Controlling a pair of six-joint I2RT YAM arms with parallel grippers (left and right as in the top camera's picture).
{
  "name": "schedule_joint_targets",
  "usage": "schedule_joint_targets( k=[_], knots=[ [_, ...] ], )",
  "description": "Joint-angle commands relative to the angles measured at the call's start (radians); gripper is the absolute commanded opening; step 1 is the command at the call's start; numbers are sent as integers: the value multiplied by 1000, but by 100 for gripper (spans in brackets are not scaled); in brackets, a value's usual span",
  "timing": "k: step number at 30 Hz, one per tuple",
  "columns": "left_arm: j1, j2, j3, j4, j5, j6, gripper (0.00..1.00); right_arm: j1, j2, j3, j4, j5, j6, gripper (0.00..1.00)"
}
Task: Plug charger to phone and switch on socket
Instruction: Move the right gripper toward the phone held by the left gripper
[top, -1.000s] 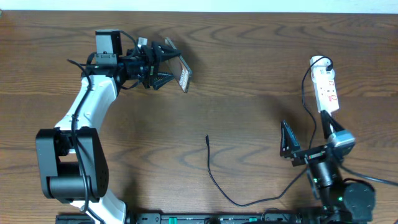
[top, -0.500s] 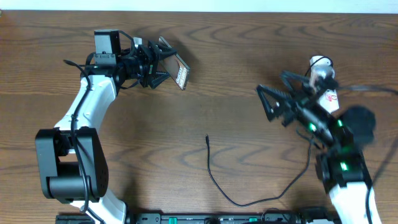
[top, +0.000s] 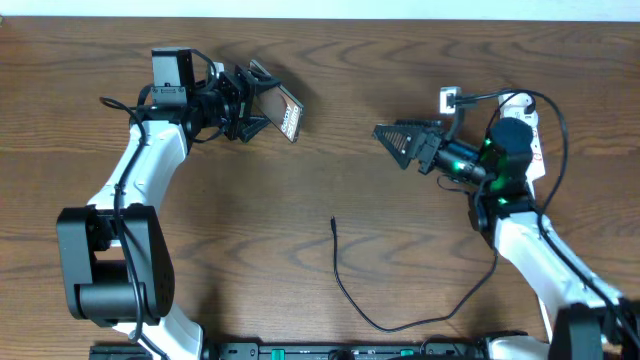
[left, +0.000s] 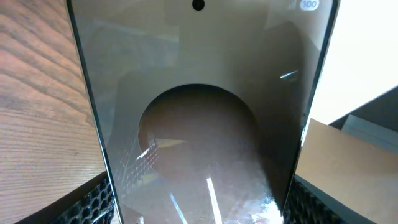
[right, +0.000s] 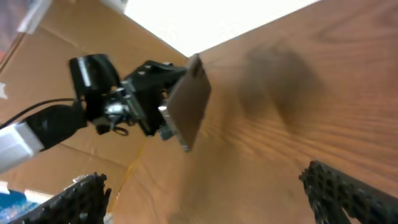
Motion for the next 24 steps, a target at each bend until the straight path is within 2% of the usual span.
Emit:
schedule_joint_targets(
  k=[1, 6, 16, 24],
  knots=[
    [-29, -38, 10, -24, -36, -5, 7, 12, 44, 18, 9, -16, 31, 99],
    [-86, -38, 10, -71, -109, -6, 7, 51, 68, 18, 8, 8, -28, 99],
    [-175, -38, 10, -72, -112, -14, 7, 163, 68, 18, -86, 218, -56, 98],
    [-238, -38, 10, -80, -160, -14, 7, 214, 68, 18, -119, 288, -105, 99]
  ],
)
